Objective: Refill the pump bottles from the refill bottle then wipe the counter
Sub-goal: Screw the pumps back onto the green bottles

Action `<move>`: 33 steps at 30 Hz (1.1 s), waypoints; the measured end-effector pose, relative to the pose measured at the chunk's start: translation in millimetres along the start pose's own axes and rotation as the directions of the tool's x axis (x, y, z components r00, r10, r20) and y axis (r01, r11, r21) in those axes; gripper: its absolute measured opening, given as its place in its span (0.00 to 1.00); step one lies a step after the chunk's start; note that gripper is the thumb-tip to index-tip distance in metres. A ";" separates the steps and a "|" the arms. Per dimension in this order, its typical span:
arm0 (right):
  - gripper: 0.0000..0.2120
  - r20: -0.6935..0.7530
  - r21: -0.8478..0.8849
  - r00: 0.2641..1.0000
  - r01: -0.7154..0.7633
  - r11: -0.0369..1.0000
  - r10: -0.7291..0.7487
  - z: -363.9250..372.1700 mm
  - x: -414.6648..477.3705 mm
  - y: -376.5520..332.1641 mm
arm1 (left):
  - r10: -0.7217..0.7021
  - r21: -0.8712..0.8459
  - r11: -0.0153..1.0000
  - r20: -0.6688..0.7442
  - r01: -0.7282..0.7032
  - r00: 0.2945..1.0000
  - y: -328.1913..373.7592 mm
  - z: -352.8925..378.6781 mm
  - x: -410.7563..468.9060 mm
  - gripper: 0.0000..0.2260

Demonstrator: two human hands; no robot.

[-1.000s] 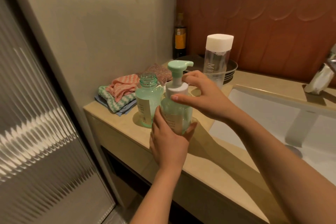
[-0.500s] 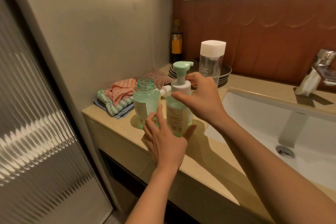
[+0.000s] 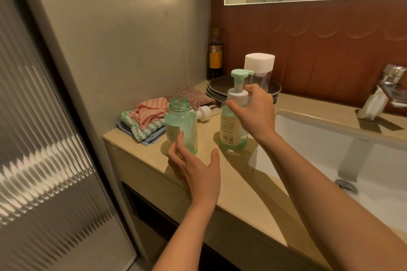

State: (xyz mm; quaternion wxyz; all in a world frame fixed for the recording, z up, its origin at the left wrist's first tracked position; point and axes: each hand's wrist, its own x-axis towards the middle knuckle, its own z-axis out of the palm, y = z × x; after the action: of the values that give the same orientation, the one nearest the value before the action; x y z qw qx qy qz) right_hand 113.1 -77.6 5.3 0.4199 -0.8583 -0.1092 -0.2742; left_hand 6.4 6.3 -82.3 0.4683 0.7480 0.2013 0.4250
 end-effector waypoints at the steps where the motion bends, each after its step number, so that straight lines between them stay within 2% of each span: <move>1: 0.25 -0.011 -0.011 1.000 -0.002 1.000 0.001 0.2 -1.6 -0.1 | -0.033 -0.055 0.998 -0.015 0.033 0.999 -0.1 0.0 2.4 0.37; 4: 0.31 0.003 -0.106 0.999 0.034 0.994 -0.033 -1.0 -7.6 1.2 | -0.177 -0.147 0.975 -0.040 0.169 0.983 -0.6 -0.5 17.6 0.44; 7: 0.38 0.026 -0.125 0.998 0.057 0.990 -0.054 -4.1 -17.9 3.3 | -0.244 -0.139 0.958 0.055 0.249 0.968 -2.3 -5.5 40.5 0.50; 9: 0.35 -0.091 -0.028 0.987 0.127 0.991 -0.129 -11.0 -25.3 -0.2 | -0.209 -0.141 0.964 0.124 0.226 0.970 -4.4 -11.2 56.9 0.51; 12: 0.26 -0.228 0.000 0.895 0.394 0.919 -0.383 -21.8 -35.1 -13.9 | -0.152 -0.143 0.972 0.215 0.185 0.965 -12.5 -20.8 75.1 0.46; 14: 0.21 -0.172 -0.071 0.834 0.519 0.852 -0.523 -22.8 -39.3 -26.9 | -0.090 -0.143 0.982 0.231 0.126 0.969 -21.2 -26.2 80.3 0.42; 17: 0.21 0.063 -0.207 0.785 0.615 0.761 -0.617 -11.8 -39.3 -43.3 | -0.039 -0.142 0.988 0.196 0.067 0.980 -31.3 -33.8 81.8 0.38; 20: 0.25 0.375 -0.314 0.749 0.657 0.686 -0.546 10.2 -35.6 -50.9 | -0.010 -0.121 0.992 0.138 0.027 0.990 -42.5 -39.2 87.1 0.40; 23: 0.26 0.549 -0.393 0.737 0.643 0.657 -0.394 37.7 -29.5 -45.7 | 0.002 -0.083 0.996 0.117 0.008 0.993 -53.2 -43.7 93.7 0.40; 28: 0.26 0.688 -0.459 0.707 0.599 0.656 -0.164 91.2 -16.0 -33.1 | 0.029 -0.034 0.999 0.104 -0.025 0.994 -61.6 -44.0 97.6 0.41; 33: 0.25 0.678 -0.470 0.714 0.605 0.643 -0.177 124.6 -4.4 -20.9 | 0.029 0.008 1.000 0.075 -0.030 0.997 -64.0 -38.9 95.3 0.42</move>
State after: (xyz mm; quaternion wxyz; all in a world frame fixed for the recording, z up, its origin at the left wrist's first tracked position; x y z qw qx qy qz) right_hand 147.9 32.8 -45.3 -0.0417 -0.9404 -0.3189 -0.1107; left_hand 33.6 124.2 -87.7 0.4655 0.7685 0.1745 0.4027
